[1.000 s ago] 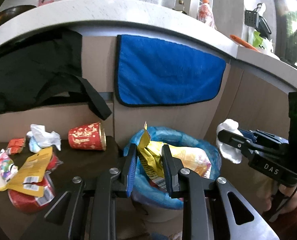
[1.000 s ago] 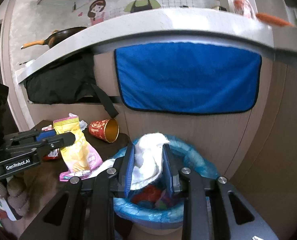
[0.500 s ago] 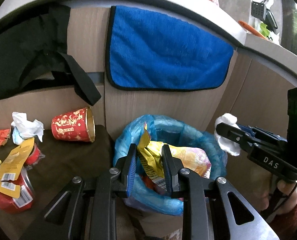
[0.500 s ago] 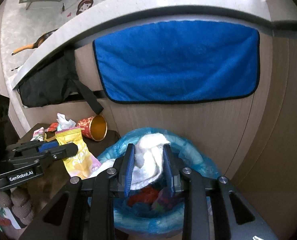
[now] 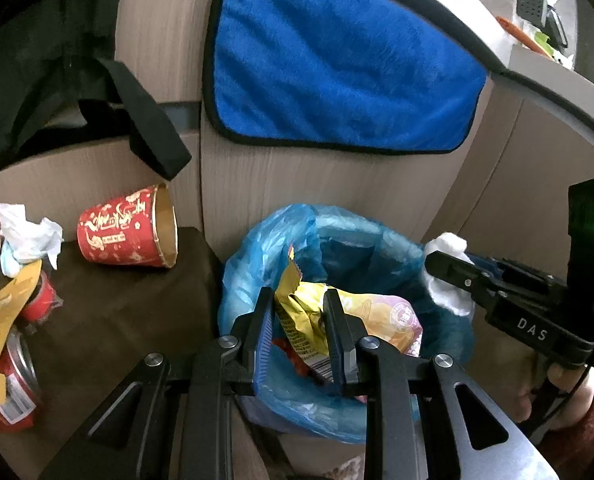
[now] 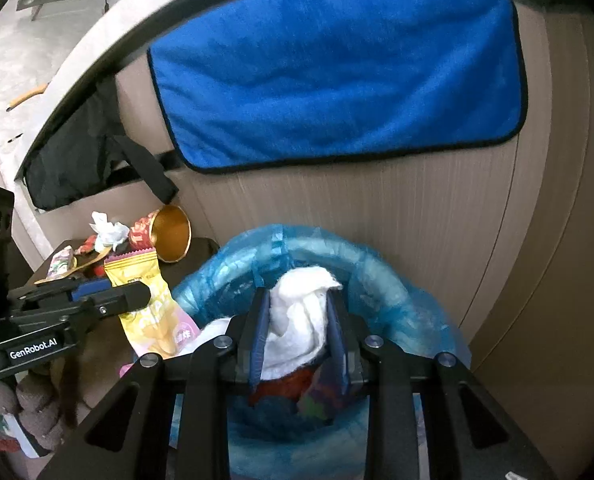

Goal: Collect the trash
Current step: 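Move both tools over the bin and release tissue and wrapper inside, then return to the table and grasp the red paper cup with the right tool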

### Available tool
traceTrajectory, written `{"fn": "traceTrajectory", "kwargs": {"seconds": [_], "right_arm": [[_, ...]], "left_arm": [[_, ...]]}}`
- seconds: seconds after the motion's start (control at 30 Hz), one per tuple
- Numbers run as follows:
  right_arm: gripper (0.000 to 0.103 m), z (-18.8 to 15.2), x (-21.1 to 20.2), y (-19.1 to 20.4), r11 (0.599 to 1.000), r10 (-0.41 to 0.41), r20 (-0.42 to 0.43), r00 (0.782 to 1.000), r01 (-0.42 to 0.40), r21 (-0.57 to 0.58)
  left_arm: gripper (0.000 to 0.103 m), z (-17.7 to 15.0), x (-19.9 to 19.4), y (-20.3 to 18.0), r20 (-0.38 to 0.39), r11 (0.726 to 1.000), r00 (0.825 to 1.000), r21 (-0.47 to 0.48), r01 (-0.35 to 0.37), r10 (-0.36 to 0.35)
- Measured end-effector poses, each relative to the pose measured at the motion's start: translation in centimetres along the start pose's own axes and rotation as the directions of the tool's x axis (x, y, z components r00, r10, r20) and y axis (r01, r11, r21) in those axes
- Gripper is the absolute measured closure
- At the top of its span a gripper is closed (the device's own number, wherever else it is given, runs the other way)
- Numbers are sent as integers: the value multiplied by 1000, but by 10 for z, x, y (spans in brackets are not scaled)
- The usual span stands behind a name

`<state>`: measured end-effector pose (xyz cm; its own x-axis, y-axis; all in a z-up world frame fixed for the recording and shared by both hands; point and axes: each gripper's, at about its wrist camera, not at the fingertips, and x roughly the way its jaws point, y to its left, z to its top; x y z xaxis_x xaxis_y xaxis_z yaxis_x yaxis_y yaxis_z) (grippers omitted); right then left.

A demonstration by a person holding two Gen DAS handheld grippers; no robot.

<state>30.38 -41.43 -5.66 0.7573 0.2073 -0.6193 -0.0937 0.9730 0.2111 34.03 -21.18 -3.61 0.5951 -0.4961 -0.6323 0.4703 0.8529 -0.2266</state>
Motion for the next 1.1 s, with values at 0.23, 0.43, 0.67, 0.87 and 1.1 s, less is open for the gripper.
{"fn": "traceTrajectory", "kwargs": {"seconds": [0.23, 0.43, 0.67, 0.87, 1.1], "right_arm": [[76, -5, 11, 0, 1000, 1, -22, 1000, -1, 8], [74, -6, 11, 0, 1000, -11, -24, 1000, 11, 9], [51, -7, 2, 0, 999, -42, 14, 999, 42, 8], [46, -6, -10, 3, 998, -60, 27, 998, 60, 10], [46, -2, -31, 33, 996, -77, 60, 995, 80, -50]], "left_arm": [[77, -1, 9, 5, -24, 1000, 1000, -21, 13, -13], [77, -1, 11, 10, -16, 998, 999, -51, 27, -28], [49, 1, 8, 21, -5, 989, 996, -124, 86, -87], [45, 5, -10, 32, 28, 981, 995, -164, 100, -97], [45, 0, -68, 57, 100, 990, 995, -138, 37, -23]]}}
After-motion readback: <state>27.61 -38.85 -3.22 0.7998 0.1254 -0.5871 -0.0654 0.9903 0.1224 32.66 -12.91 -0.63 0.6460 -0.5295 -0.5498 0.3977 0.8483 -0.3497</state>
